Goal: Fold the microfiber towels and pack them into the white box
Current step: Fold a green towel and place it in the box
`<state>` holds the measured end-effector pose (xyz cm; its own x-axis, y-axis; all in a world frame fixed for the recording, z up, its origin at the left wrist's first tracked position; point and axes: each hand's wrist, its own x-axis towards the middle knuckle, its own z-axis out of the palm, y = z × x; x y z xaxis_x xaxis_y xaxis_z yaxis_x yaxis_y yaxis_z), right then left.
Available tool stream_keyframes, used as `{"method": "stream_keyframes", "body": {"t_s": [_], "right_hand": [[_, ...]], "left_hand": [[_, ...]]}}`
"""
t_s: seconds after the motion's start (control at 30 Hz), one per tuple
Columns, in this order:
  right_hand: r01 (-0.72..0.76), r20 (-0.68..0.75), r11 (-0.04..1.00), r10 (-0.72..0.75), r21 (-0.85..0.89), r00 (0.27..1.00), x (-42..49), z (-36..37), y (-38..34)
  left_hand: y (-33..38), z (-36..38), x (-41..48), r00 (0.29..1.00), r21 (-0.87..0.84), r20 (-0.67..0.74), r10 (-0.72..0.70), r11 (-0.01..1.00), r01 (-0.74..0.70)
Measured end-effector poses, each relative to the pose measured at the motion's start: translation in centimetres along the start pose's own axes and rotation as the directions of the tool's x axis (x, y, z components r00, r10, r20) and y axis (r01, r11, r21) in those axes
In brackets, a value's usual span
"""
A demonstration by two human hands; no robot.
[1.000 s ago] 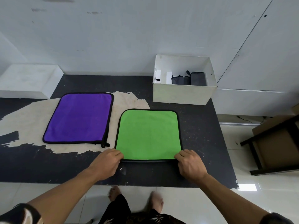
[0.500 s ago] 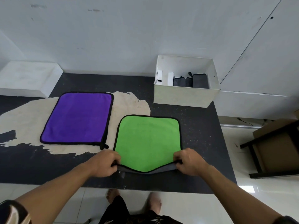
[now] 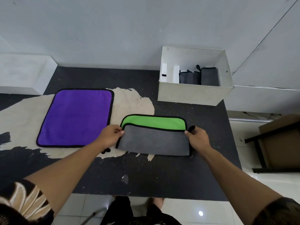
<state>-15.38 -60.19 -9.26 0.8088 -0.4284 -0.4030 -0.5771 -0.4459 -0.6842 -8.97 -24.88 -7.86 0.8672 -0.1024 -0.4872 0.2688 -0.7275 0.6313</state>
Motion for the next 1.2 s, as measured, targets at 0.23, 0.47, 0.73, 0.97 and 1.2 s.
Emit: {"method": "stream_keyframes", "body": {"t_s": [0.23, 0.47, 0.73, 0.97, 1.2], "right_hand": [[0.032, -0.136, 0.995, -0.019, 0.092, 0.991, 2.0, 0.3, -2.6], [-0.066, -0.05, 0.986, 0.059, -0.154, 0.997, 3.6, 1.8, -3.7], [-0.068, -0.164, 0.995, 0.055, -0.076, 0.985, 4.6, 1.6, -4.9], [-0.1, -0.156, 0.986, 0.078, -0.134, 0.985, 5.0, 2.5, -4.2], [0.232, -0.292, 0.84, -0.409, -0.491, 0.864, -0.3, 4.6, -4.4]], "left_hand": [[0.6, -0.5, 1.3, 0.978, -0.147, -0.21, -0.006, 0.989, -0.026], [1.1, 0.1, 3.2, 0.997, 0.076, -0.047, -0.06, 0.995, 0.064], [2.6, -0.1, 4.8, 0.981, 0.083, -0.195, 0.017, 0.997, 0.0], [2.8, 0.4, 6.0, 0.99, 0.185, -0.135, -0.051, 0.98, 0.076], [3.0, 2.5, 3.2, 0.882, 0.555, -0.394, 0.258, 0.832, 0.005]]}}
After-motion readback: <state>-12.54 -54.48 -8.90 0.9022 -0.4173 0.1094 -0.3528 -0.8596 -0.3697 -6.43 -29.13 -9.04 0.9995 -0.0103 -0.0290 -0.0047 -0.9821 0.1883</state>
